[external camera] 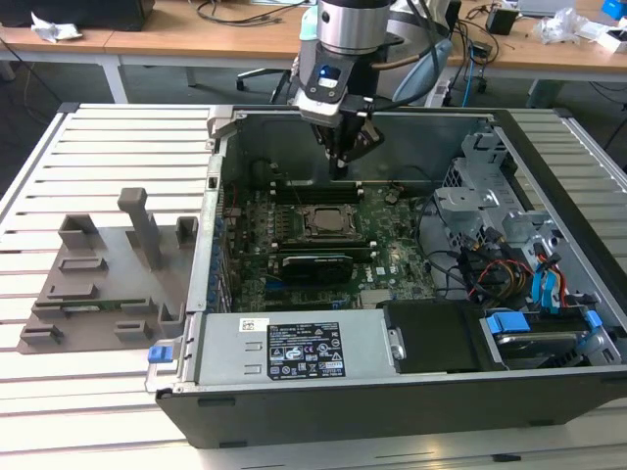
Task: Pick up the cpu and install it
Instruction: 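Install the first cpu locking lever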
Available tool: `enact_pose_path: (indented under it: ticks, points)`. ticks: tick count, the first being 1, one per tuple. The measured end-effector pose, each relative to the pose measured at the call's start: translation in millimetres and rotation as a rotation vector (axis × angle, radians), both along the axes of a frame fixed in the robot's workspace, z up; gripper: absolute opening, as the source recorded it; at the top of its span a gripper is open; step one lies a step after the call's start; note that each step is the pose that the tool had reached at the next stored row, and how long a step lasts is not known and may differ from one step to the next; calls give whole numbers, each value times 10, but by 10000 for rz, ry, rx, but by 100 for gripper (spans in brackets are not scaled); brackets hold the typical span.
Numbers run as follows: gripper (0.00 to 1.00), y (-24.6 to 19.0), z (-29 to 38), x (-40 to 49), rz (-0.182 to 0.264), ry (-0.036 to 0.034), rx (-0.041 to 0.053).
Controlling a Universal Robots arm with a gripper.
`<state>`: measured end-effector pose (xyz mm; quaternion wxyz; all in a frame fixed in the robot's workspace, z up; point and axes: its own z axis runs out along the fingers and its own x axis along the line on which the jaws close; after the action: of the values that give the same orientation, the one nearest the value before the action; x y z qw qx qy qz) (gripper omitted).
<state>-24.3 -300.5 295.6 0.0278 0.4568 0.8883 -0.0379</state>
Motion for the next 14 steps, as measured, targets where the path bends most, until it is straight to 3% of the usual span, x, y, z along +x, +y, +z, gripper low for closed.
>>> enact_pose_path:
  ticks: [14]
  points:
    - [11, 0, 0, 0, 2159, 1, 0]
